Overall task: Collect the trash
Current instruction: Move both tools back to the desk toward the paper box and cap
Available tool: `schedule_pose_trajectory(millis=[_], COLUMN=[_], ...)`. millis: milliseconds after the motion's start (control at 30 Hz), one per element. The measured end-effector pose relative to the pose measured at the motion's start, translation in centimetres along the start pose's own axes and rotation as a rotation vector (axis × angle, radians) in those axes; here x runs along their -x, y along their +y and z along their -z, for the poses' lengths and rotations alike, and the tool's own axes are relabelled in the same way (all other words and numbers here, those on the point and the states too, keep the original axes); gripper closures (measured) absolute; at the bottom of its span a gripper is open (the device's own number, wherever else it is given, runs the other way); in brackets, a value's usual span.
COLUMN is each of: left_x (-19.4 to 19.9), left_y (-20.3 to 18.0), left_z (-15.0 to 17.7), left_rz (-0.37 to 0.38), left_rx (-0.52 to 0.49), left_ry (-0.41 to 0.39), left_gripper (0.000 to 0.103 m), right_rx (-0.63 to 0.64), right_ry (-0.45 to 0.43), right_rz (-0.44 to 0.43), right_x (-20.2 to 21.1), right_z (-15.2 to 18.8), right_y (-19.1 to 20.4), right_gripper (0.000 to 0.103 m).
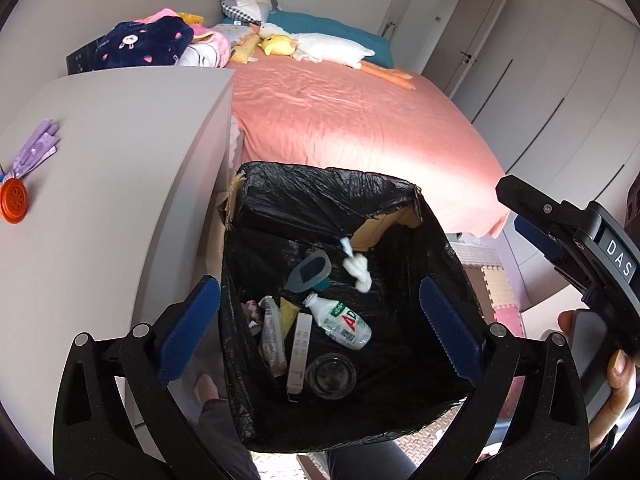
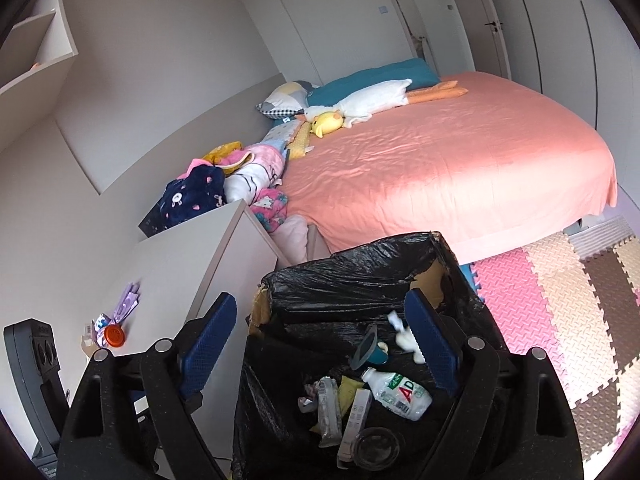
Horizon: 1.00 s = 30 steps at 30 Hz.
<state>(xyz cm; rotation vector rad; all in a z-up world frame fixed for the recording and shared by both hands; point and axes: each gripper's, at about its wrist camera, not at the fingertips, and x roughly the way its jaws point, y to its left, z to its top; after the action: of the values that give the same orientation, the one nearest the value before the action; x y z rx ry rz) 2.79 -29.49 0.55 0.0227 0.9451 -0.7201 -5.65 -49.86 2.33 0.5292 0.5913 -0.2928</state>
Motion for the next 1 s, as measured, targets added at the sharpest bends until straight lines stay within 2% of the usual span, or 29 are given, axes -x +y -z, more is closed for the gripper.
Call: schedule_pose_trajectory(millis=[233,467,1000], left_x=[1.0,2.7,7.0], left_y=[1.2,3.9,12.8], left_z=[0.4,0.4,0.7], left_rz=[-0.004,-0.04,-0.195], left_rx=[0.012,0.049,0.176], left_ry=[-0.035,-0.079,-0.166], left_gripper=[0.006,0.006,0.006], right_rx=[0.028,0.092,0.183], right_ry=[0.011,0.029,0.1], right_rz=[-0.029,-0.092,-0.183], right_x=[-0.4,-1.4,-4.9], right_z=[0.5,1.3,3.7], right_y=[1.8,5.5,13.6], right_gripper=[0.017,0.017,0.017])
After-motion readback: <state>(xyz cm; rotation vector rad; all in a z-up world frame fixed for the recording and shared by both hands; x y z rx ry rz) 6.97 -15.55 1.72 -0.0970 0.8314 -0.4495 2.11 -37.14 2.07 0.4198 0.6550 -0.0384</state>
